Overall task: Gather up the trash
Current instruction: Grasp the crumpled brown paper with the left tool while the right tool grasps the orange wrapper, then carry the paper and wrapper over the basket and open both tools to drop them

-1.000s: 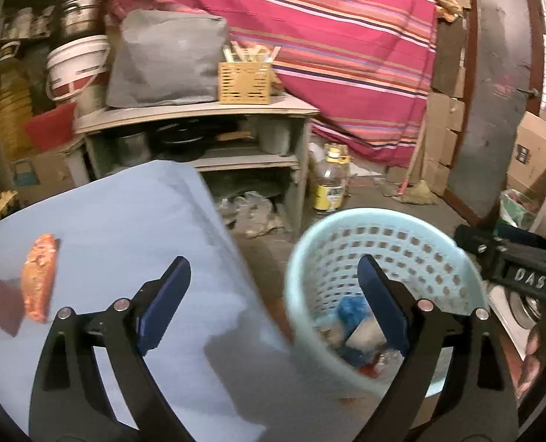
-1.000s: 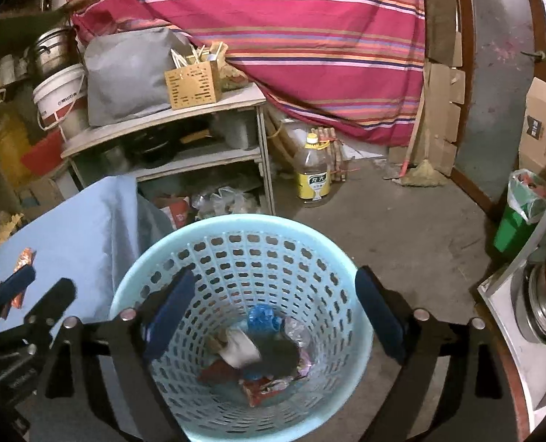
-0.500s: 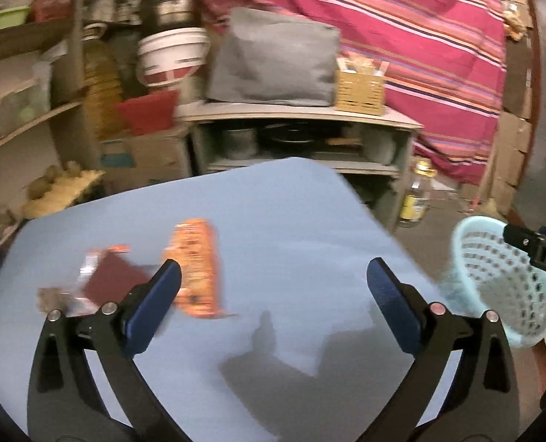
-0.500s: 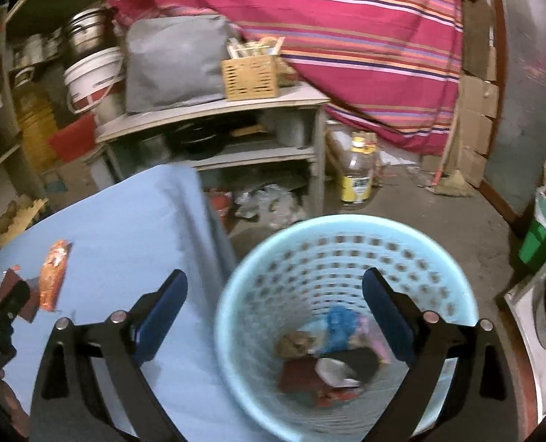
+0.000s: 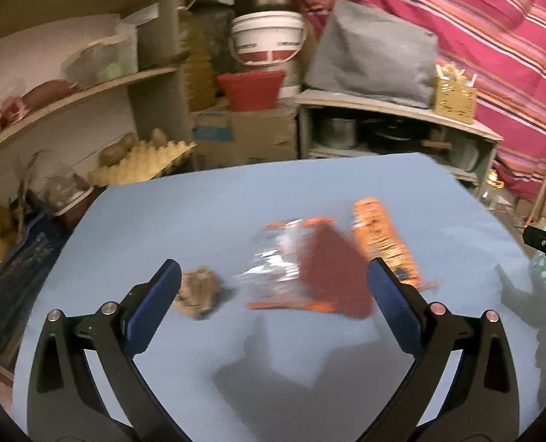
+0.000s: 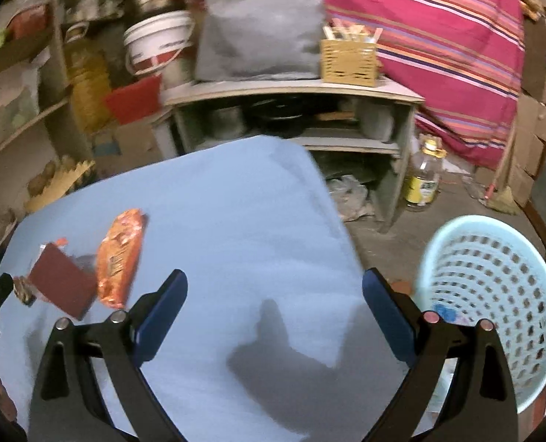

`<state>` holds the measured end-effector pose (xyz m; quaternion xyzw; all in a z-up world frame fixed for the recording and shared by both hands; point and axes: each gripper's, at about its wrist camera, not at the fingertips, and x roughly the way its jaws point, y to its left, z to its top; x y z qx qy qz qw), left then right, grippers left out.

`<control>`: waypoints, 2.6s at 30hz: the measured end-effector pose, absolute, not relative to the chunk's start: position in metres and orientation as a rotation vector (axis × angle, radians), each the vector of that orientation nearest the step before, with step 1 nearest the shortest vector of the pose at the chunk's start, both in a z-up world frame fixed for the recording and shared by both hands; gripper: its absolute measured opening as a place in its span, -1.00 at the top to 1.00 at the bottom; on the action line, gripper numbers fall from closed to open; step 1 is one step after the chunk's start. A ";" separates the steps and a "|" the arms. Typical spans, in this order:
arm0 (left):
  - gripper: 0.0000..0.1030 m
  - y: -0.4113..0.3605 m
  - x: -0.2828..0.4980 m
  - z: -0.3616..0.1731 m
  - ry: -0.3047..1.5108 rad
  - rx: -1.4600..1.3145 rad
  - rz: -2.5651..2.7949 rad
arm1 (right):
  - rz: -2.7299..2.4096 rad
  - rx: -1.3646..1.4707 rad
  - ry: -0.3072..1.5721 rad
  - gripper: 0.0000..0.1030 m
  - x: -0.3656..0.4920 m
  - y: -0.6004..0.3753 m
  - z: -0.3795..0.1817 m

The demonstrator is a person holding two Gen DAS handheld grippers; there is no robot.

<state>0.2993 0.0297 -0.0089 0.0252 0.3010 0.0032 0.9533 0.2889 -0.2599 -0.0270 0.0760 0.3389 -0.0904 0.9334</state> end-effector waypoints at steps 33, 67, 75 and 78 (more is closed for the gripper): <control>0.27 0.120 0.348 -0.060 0.768 -0.069 -0.009 | 0.041 0.048 0.872 -0.06 0.356 -0.138 -0.082; 0.27 -0.016 0.304 0.019 0.563 0.018 -0.141 | -0.010 0.093 0.689 0.79 0.275 -0.250 -0.013; 0.27 -0.065 0.299 0.026 0.538 0.016 -0.205 | -0.072 0.089 0.654 0.79 0.249 -0.291 0.001; 0.27 -0.087 0.296 0.026 0.535 0.015 -0.234 | -0.099 0.089 0.651 0.80 0.238 -0.309 0.003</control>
